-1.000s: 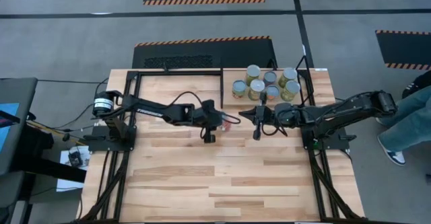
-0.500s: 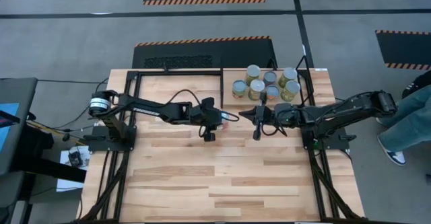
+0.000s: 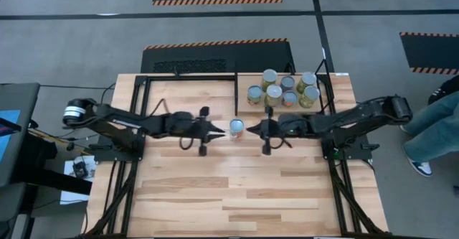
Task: Pick and place cans onto a shelf
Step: Put the canned mixed fruit on the shelf
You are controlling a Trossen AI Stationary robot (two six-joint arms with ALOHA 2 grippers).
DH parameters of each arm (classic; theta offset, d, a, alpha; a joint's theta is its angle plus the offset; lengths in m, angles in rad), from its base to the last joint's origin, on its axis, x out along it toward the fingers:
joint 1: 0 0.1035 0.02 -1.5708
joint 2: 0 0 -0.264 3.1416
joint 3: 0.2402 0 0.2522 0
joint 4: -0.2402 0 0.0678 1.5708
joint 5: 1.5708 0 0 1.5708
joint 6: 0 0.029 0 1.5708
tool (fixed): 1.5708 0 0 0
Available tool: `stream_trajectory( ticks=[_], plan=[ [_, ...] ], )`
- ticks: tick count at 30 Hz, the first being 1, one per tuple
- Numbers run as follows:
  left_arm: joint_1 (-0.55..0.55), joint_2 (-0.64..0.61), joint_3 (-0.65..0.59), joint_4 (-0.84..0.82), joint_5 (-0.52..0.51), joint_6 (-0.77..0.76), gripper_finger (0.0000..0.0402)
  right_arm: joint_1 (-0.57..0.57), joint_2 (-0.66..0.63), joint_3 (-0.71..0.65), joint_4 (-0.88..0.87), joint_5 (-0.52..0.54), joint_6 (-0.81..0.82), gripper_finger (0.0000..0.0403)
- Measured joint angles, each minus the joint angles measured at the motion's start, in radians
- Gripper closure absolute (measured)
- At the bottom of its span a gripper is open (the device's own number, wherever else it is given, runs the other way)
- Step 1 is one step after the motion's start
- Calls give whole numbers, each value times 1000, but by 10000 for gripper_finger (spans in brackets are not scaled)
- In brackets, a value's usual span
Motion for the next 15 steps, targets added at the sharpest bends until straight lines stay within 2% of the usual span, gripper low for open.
stream_trajectory(
  ticks=[4, 8, 12, 15],
  plan=[
    [10, -93, -153, 152, -3, -34, 365, -17, 116, 115, -113, 4, 9, 363],
    [20, -175, -256, 199, -6, -60, 370, -26, 228, 242, -285, 2, 0, 326],
    [21, -234, -288, 201, -8, -69, 370, -37, 327, 359, -464, 2, -20, 286],
    [21, -258, -293, 185, -8, -73, 370, -42, 385, 423, -525, 4, -55, 260]
  ],
)
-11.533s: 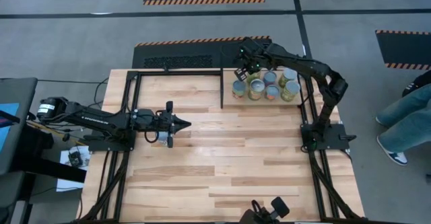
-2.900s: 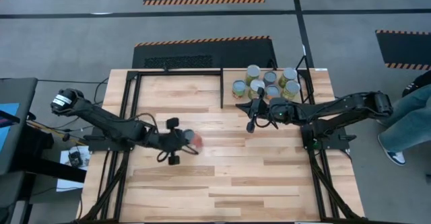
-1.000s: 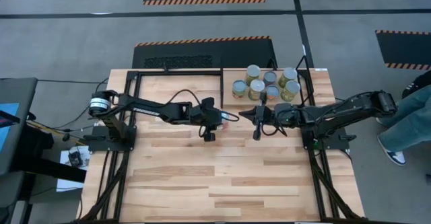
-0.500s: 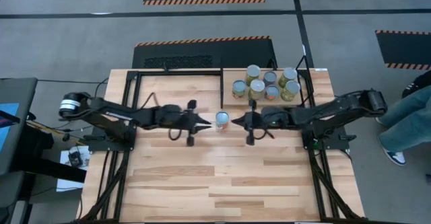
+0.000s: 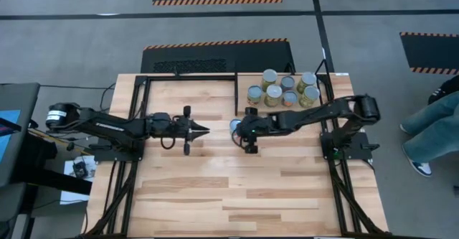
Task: Pick and place cans onto a shelf
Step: Put the canned mixed fruit on the shelf
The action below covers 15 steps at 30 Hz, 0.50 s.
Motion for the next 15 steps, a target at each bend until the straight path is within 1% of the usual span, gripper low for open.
stream_trajectory(
  ticks=[4, 8, 12, 15],
  plan=[
    [0, -10, 1, 5, 0, -6, 370, -9, 61, 55, -44, 0, -31, 241],
    [0, -9, 1, 6, 0, -9, 370, -24, 109, 91, -64, 0, -31, 242],
    [0, -9, 1, 6, 0, -9, 370, -38, 137, 102, -71, 4, -33, 262],
    [0, -9, 1, 4, 0, -9, 370, -47, 143, 103, -66, 8, -33, 294]
  ],
)
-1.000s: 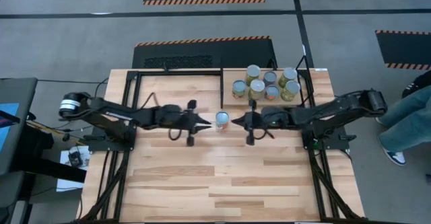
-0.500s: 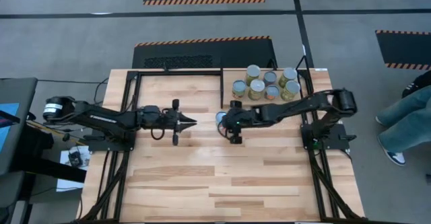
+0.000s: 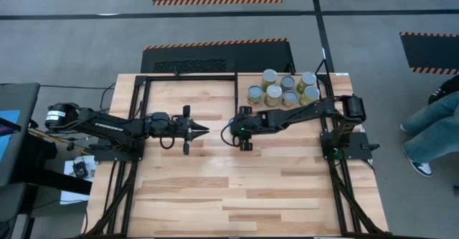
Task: Pick and place cans onto a shelf
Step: Put the canned mixed fruit on the shelf
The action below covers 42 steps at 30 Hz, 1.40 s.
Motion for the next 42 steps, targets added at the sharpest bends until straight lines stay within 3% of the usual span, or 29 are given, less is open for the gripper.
stream_trajectory(
  ticks=[7, 13, 20, 27, 30, 35, 42],
  plan=[
    [0, 0, 0, -3, -1, 0, 370, 6, -21, -3, -23, -10, 3, 390],
    [0, 0, 0, -9, -1, 0, 370, 30, -119, -5, -141, -14, 3, 386],
    [0, 0, 1, -13, -6, 0, 370, 46, -386, -5, -213, 25, 40, 390],
    [0, 0, 1, 0, -13, -6, 370, -151, -538, -3, -126, 122, 101, 398],
    [0, 0, 1, 7, -13, -7, 370, -277, -537, -3, -73, 87, 89, 398],
    [0, 0, 1, 5, -19, -6, 370, -450, -464, 4, -8, -99, 81, 398],
    [0, 0, 1, 3, -27, 2, 370, -532, -268, 184, -132, -147, 32, 397]
  ],
)
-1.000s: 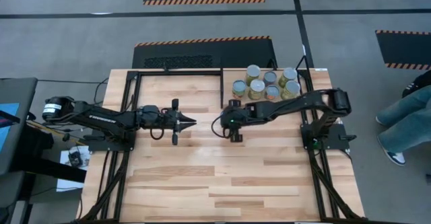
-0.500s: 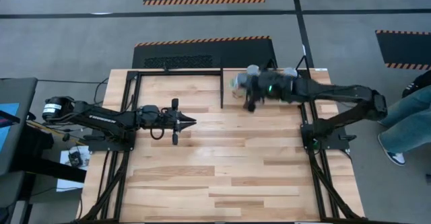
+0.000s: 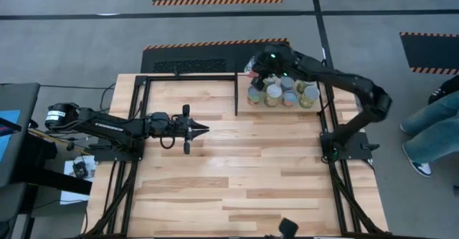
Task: Pick and place cans onto a shelf
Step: Put the canned mixed fruit on the shelf
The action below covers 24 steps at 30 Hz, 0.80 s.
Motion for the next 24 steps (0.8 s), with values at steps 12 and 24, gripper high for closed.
stream_trajectory(
  ticks=[12, 24],
  plan=[
    [0, 0, 0, -10, 0, -7, 370, -18, 267, 242, -236, -6, 33, 396],
    [0, 0, 0, -15, 0, -8, 370, -39, 328, 250, -255, -21, 65, 395]
  ],
)
